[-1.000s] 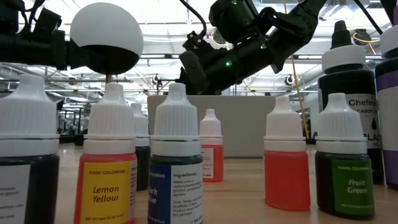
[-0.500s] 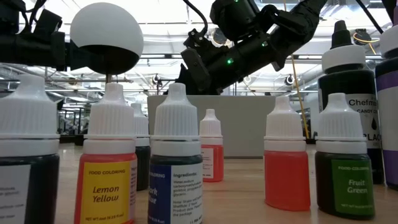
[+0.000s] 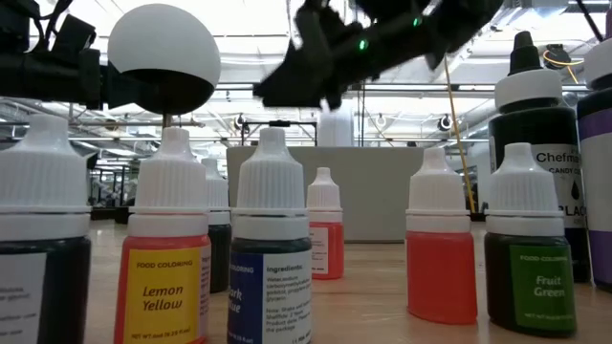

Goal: Pick & Place food coloring
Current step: Put the large green food coloring bottle into the gray bin

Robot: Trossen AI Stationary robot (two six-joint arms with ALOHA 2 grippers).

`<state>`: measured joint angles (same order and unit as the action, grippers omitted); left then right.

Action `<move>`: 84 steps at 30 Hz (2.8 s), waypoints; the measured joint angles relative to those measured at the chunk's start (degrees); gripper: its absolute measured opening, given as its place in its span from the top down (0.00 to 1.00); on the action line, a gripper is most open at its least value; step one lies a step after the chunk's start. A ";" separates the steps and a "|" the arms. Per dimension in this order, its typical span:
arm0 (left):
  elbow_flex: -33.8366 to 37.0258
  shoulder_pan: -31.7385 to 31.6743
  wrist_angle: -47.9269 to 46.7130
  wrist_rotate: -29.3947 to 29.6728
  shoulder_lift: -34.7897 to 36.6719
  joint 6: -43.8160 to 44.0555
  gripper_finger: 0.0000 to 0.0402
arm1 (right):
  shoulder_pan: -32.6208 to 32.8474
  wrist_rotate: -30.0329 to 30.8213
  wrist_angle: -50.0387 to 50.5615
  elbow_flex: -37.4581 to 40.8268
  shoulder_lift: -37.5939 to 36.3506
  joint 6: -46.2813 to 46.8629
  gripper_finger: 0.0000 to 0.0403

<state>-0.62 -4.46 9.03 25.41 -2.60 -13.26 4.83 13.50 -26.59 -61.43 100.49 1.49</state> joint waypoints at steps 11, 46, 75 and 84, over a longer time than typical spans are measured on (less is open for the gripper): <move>0.00 0.01 1.73 -9.81 -0.01 -6.97 0.84 | 6.73 0.28 3.95 -0.02 -11.51 -5.33 0.52; -0.01 -0.01 7.60 -12.54 0.00 -4.11 0.84 | 49.83 42.89 37.69 8.76 -29.14 15.54 0.59; 0.00 0.03 1.04 -13.51 0.00 5.98 0.84 | 51.89 28.57 -8.46 30.45 -32.07 7.04 0.43; 0.00 0.01 -0.11 -13.51 -0.01 7.69 0.84 | 52.64 31.81 0.62 30.45 -32.09 13.73 0.42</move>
<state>-0.62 -4.45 8.92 11.90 -2.61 -5.56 57.47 45.30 -25.97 -30.98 68.40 15.22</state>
